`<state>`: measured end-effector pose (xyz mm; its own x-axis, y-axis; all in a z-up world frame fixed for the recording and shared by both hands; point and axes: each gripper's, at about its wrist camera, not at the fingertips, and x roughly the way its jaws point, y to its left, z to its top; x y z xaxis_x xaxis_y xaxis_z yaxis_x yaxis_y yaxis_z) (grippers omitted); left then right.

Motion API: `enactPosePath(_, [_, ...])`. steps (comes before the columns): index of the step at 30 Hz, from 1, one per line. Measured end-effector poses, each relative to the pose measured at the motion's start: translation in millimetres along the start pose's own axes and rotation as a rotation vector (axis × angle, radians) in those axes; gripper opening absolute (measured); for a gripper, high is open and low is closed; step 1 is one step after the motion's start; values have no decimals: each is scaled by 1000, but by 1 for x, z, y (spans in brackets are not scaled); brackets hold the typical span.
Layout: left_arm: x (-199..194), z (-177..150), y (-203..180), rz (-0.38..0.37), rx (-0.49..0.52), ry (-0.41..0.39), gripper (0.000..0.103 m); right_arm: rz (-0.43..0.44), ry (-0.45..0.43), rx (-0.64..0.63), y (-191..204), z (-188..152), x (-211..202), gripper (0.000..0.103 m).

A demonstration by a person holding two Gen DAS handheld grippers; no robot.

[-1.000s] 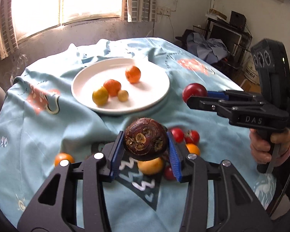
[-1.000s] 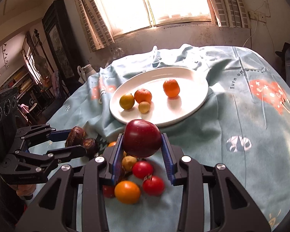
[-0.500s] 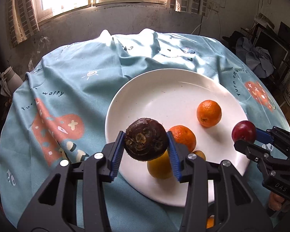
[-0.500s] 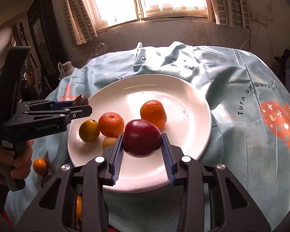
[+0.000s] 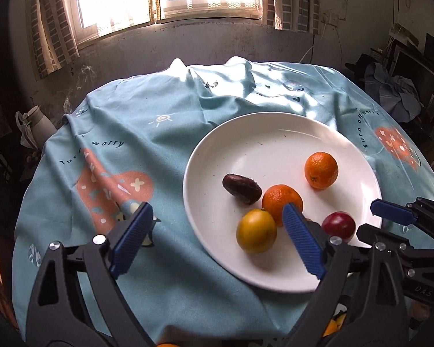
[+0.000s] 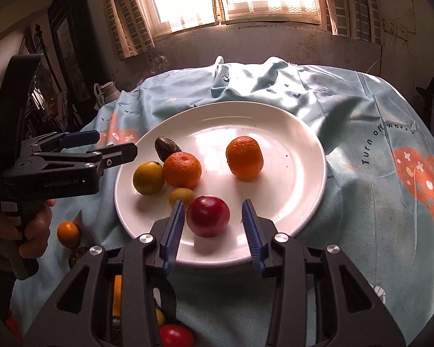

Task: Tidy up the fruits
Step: 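Place the apple and dark brown fruit on the white plate, opening both tools, then move both tools back toward the fruit pile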

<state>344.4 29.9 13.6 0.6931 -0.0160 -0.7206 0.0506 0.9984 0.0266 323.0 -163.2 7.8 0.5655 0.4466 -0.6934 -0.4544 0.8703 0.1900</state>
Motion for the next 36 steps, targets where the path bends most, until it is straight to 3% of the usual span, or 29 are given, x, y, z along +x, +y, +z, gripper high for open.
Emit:
enactPosePath(2, [-25,-20,2,-24,-7,-39,96,-4,-34,-13,5,-12,-20,50])
enactPosePath(7, [-64,-75,2,-64,-24,-82,98,-1,-62,-86,23,-49,-55,50])
enactPosePath(12, [-72,-114,8,-70,-74,-64,98,90,-58,-138,38,-85,-81,50])
enactPosePath(16, [-80,-125,9,-35,-61,-83,98,126,-22,-182,52,-103,-88,51])
enactPosePath(26, [-86,-135,8,-4,-36,-89,98,82,83,-249,61,-116,-68,51])
enactPosePath(32, [-90,-134,11,-5,-50,-99,98,87,159,-194,53,-120,-51,46])
enactPosePath(36, [-94,-134,13,-14,-58,-108,98,110,163,-146,48,-119,-46,46])
